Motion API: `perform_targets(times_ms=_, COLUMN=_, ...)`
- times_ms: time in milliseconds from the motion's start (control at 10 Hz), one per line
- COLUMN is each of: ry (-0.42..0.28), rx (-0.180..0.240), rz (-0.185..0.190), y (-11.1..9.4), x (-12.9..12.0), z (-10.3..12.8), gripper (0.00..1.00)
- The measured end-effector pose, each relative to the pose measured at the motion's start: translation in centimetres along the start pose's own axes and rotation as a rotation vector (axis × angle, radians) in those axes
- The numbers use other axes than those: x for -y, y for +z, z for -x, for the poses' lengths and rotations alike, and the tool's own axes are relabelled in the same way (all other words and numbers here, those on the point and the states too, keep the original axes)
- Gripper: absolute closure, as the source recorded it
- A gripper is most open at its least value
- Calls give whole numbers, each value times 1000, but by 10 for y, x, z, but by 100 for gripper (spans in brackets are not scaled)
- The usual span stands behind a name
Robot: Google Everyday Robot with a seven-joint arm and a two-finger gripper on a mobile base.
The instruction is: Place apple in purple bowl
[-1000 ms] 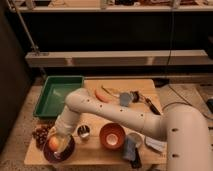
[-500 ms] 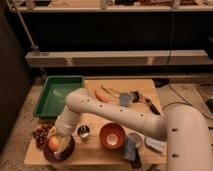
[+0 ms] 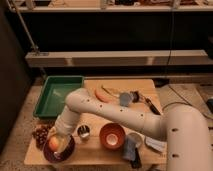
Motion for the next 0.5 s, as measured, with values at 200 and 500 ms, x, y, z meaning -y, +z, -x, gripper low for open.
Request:
perform_targets(times_ms=200, ry=0, rx=0, rz=0, y=0, x=0, z=0, gripper=21)
perform_targets(times_ms=500, ry=0, rx=0, rz=0, y=0, x=0, z=0, gripper=20)
